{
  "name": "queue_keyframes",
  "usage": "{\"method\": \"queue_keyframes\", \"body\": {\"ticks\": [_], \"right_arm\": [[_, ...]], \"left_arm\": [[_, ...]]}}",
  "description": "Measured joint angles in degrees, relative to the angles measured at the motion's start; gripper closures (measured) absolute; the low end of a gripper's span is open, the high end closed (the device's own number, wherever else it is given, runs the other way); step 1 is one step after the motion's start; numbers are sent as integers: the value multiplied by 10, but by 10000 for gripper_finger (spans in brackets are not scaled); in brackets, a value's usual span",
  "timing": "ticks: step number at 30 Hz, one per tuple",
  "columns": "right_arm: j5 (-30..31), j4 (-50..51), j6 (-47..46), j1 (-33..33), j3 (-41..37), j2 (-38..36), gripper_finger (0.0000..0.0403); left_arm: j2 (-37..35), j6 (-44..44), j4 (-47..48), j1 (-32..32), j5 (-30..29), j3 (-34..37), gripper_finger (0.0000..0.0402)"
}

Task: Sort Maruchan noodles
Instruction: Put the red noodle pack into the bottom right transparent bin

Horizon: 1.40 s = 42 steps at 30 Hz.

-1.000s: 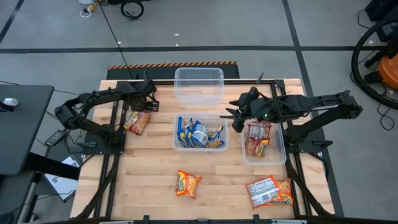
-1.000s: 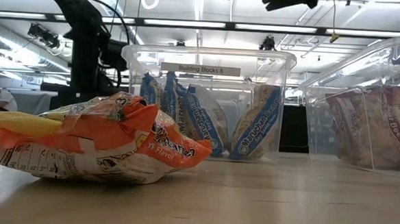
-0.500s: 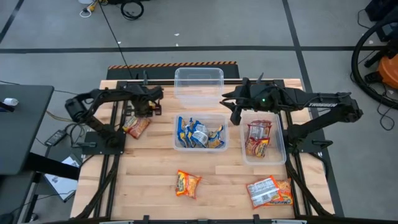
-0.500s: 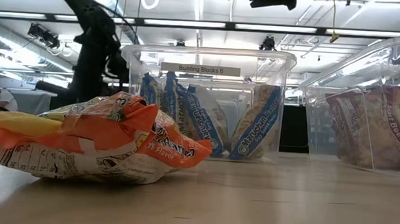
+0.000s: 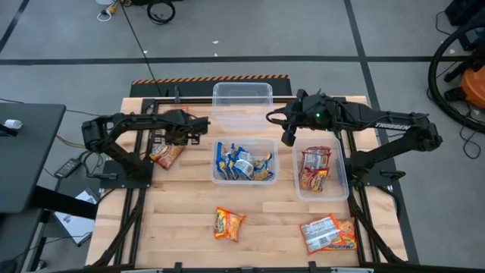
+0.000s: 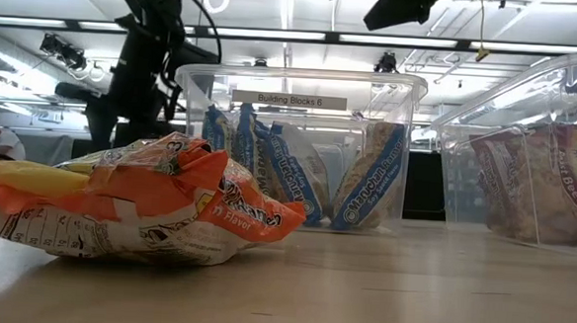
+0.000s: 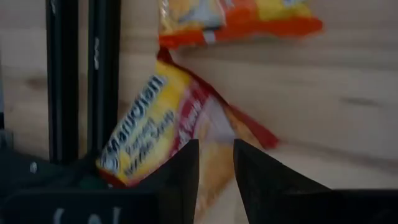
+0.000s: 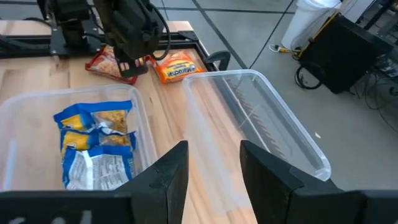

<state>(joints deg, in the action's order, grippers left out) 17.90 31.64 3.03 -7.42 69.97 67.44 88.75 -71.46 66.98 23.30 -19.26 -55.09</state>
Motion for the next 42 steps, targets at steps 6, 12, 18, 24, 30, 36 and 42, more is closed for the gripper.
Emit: {"method": "queue_keyframes", "body": {"ticks": [6,12,18,24,30,36,42], "right_arm": [[-2,3,2,-7,0,0,252],[-2,16,2,-7,0,0,253],[-2,19,4,-7,0,0,252],[-2,20,30,-7,0,0,252],[-2,29,45,-16,0,0,252],[-2,53,40,-29,0,-1,252],[-9,59,29,-30,0,-1,253]], "left_arm": [[5,45,-96,58,-16,51,263],[22,46,-111,63,-1,74,249],[30,46,-124,21,41,73,249],[27,71,-64,-56,63,-5,249],[27,30,-41,-109,21,-43,241],[28,-38,-122,-133,34,15,208],[27,-63,-175,-125,24,73,203]]}}
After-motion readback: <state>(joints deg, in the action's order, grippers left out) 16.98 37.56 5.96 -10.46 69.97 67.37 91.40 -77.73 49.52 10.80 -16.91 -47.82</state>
